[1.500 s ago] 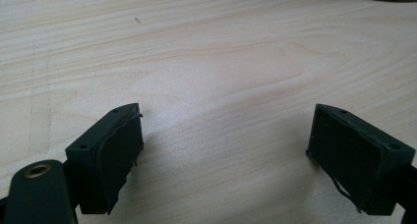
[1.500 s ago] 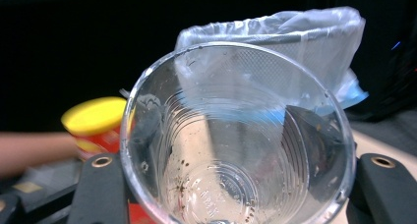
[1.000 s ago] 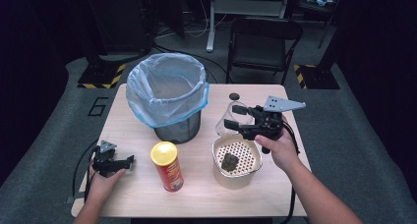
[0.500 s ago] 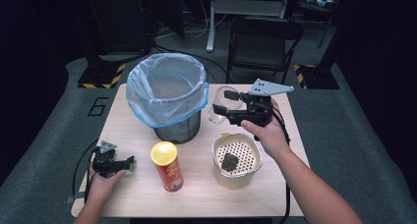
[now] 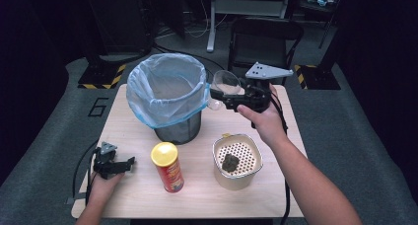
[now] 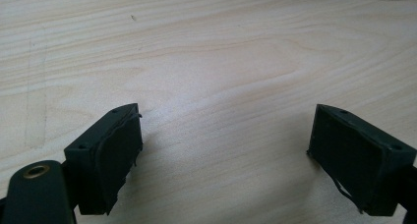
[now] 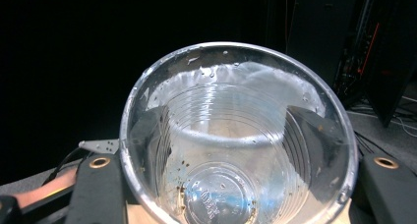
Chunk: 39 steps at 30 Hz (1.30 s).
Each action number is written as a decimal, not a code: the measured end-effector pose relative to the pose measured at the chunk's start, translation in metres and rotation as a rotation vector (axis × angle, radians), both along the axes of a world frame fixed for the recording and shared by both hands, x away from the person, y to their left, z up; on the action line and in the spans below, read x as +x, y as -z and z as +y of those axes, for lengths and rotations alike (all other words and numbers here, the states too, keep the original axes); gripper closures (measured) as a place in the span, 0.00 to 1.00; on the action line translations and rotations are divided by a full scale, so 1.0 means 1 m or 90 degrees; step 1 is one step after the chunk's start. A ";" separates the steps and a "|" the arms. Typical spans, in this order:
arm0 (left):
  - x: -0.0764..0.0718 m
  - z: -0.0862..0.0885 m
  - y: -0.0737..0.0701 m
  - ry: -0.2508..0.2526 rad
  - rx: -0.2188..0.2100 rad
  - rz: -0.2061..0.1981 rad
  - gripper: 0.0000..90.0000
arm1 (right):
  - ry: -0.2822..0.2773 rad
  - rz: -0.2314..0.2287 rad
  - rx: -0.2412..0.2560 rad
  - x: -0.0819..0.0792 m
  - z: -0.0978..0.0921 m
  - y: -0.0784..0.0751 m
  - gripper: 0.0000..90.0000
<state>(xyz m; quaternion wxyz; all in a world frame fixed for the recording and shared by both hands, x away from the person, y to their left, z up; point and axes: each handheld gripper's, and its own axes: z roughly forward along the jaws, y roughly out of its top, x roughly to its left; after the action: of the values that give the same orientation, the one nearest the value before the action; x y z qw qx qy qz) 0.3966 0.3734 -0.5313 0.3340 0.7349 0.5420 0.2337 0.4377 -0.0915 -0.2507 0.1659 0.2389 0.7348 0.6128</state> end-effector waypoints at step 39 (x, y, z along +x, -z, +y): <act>-0.002 -0.001 0.000 0.002 0.007 -0.002 0.12 | 0.027 -0.014 -0.033 0.080 0.129 -0.010 0.32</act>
<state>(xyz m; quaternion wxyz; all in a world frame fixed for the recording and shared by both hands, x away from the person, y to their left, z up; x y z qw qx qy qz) 0.3944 0.3725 -0.5311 0.3313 0.7370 0.5391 0.2374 0.5172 0.0372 -0.2411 0.1930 0.2435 0.7433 0.5924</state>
